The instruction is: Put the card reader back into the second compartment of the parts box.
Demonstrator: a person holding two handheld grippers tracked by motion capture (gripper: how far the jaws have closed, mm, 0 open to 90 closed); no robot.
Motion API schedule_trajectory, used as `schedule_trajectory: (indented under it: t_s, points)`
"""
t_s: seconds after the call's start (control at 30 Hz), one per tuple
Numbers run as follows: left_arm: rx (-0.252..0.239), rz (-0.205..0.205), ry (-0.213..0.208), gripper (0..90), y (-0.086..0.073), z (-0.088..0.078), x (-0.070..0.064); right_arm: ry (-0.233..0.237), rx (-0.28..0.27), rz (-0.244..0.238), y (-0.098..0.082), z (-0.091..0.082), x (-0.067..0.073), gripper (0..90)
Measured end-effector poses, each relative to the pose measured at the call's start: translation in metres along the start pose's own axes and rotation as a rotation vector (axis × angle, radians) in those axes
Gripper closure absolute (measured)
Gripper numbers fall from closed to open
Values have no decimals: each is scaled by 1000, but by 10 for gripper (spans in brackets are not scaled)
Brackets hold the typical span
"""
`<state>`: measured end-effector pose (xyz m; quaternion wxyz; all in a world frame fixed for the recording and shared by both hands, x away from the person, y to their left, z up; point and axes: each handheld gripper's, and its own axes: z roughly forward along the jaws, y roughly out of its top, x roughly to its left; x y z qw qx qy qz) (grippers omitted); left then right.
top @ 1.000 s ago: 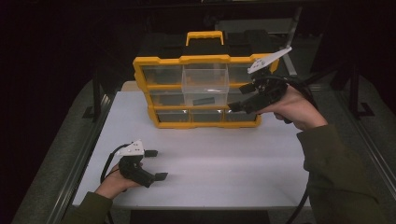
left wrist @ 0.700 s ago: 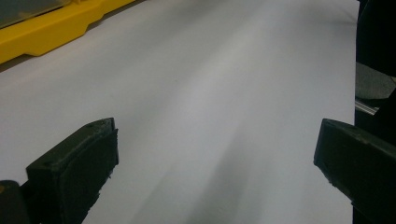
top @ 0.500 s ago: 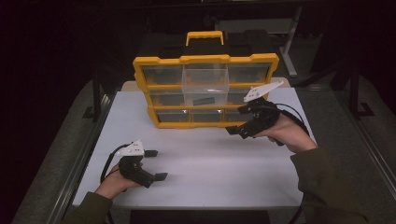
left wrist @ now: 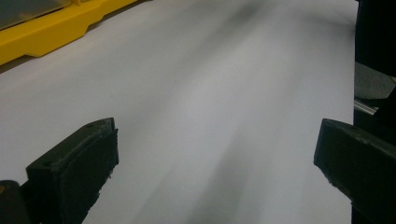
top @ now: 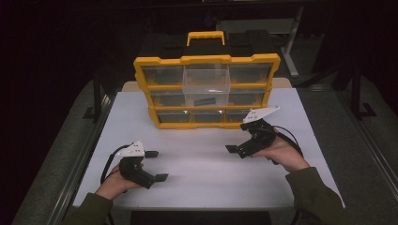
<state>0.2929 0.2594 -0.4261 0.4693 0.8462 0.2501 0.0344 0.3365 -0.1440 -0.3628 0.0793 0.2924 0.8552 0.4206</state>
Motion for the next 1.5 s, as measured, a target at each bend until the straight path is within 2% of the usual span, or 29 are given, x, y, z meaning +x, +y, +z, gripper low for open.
schedule_trajectory:
  t_s: [0.17, 0.37, 0.63, 0.9, 1.1, 1.5]
  points:
    - [-2, -1, 0, 0, 0, 0, 0, -8, -31, 4, -18, 3, 0, 0]
    - [-1, 2, 1, 0, 0, -1, 0, -13, -51, 39, -41, 4, 0, 0]
    - [1, 5, 4, 0, 0, -2, 0, -30, -53, 52, -69, 6, 4, 0]
    - [-4, 9, 7, 0, -1, -2, 0, -39, -56, 98, -95, 6, 1, 0]
    - [3, 11, 6, 0, -2, -2, 0, -39, -69, 102, -103, 6, -1, 0]
    - [16, 16, 8, 0, -4, -1, 1, -41, -35, 78, -107, 11, 0, 0]
